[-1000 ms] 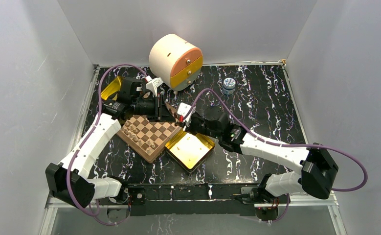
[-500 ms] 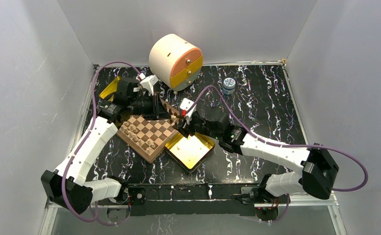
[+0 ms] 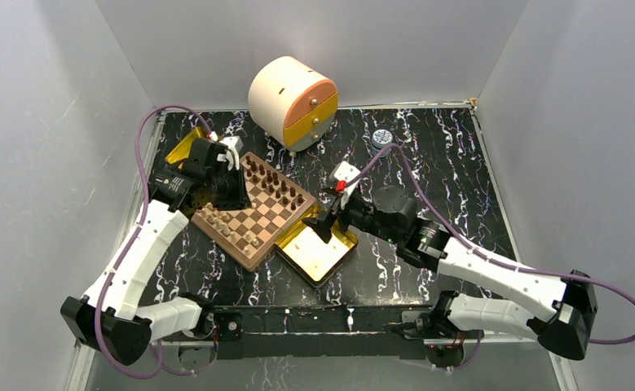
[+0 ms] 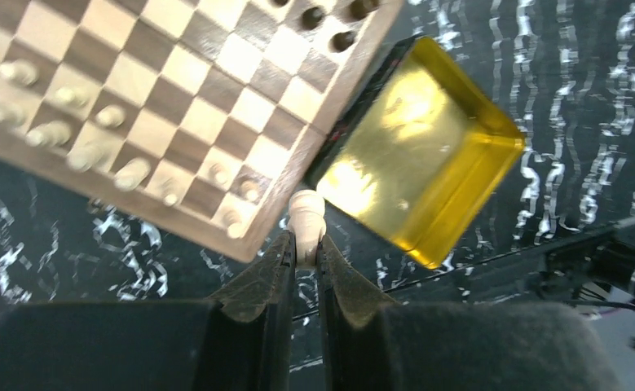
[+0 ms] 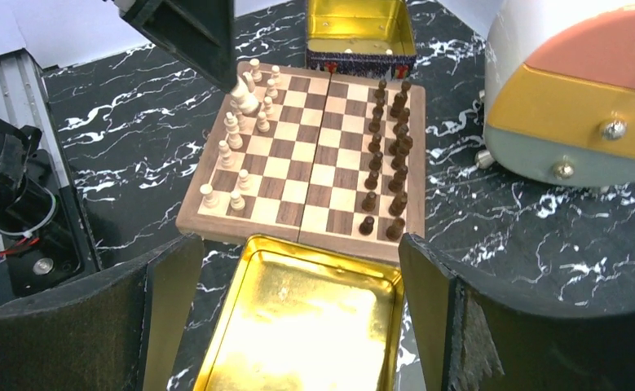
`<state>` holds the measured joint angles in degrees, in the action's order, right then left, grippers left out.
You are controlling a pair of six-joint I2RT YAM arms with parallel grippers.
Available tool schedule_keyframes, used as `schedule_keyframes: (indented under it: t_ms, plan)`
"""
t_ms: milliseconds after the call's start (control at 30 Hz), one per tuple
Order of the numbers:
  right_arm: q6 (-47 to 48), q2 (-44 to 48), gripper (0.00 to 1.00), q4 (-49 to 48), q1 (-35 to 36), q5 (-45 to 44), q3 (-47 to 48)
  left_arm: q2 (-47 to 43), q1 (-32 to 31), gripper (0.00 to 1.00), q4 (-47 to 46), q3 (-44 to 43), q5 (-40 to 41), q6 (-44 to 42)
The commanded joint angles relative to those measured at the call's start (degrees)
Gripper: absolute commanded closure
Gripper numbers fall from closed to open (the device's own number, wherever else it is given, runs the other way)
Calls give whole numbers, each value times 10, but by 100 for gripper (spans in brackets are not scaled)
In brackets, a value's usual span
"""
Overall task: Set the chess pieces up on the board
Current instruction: Place the chess piece on the chessboard.
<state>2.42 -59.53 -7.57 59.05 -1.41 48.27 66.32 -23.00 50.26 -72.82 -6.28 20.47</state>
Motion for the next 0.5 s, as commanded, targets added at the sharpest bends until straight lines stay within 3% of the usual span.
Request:
schedule_keyframes:
  t_ms: [0, 467]
  plan:
    - [-39, 42, 1, 17, 2, -18, -17, -33, 1, 100, 66, 16, 94, 6]
    - [-111, 59, 1, 65, 2, -1, -21, 7, 1, 99, 43, 119, 103, 25]
